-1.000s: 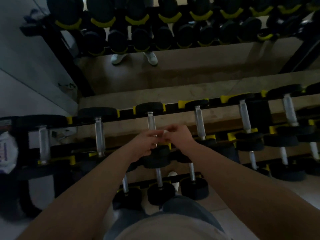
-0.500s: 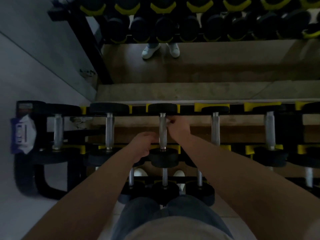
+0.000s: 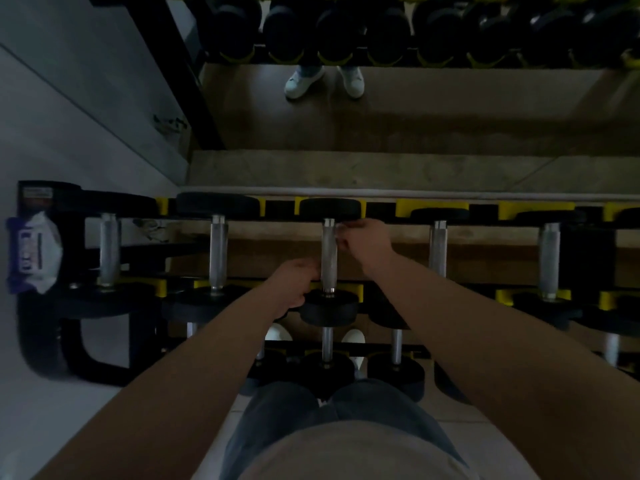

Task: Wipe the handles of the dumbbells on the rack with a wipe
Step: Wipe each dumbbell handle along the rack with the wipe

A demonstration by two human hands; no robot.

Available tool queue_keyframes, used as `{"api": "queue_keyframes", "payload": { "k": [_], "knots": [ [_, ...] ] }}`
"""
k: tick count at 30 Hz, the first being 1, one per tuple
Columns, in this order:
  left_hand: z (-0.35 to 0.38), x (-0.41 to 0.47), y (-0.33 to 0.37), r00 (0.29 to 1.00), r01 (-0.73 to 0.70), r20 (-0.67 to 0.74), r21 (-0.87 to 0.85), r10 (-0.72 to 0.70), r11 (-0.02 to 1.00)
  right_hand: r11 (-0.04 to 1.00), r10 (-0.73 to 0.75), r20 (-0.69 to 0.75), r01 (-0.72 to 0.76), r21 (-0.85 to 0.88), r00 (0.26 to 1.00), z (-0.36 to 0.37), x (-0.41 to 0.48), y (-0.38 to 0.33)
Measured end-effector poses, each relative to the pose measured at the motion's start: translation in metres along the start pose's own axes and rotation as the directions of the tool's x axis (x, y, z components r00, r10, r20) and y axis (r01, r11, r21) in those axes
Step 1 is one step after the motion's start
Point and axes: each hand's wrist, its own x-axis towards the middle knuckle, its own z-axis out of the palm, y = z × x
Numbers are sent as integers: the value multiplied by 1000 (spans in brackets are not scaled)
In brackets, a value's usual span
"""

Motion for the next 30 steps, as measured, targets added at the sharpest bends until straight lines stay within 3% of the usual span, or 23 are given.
{"api": "queue_keyframes", "payload": {
  "k": [3,6,8,10,12,15,17,21,24,25,27,30],
  "knots": [
    [-1,-2,2,1000,7,-1,7,-7,1000,957,-121,66,134,-256,990,-3,-14,6],
    [-3,-1,2,1000,-16,14,20,16,1000,748,-190,322,349,-564,928,-7,-41,33],
    [-2,-3,2,999,-20,30,-38,21,999,612,-236,444,487,-623,865,-8,-51,44],
    [-2,-5,1,999,-29,34,-59,31,998,549,-263,486,544,-635,833,-9,-47,44],
    [-2,-2,-3,999,-35,28,-57,36,998,535,-321,456,556,-636,830,-7,-37,34],
    [-3,4,-9,999,7,-42,-7,-8,1000,605,-449,241,491,-627,861,-6,-18,8],
    [-3,7,-11,998,20,-55,-17,-21,1000,588,-473,216,489,-644,854,-10,-13,0],
    [-5,8,-11,999,15,-40,-7,-16,1000,553,-318,331,457,-696,888,-18,-31,29],
    [-6,8,-12,1000,1,-9,-14,-1,1000,427,-103,400,404,-809,911,-17,-44,47],
    [-5,8,-12,1000,1,-2,-20,-1,1000,446,-103,383,387,-807,918,-16,-44,46],
    [-5,11,-13,1000,12,-2,-37,-12,999,630,-125,271,287,-721,954,-10,-35,42],
    [-4,17,-16,999,29,-15,-64,-30,998,922,-59,54,75,-380,997,-1,-3,25]
  ]
}}
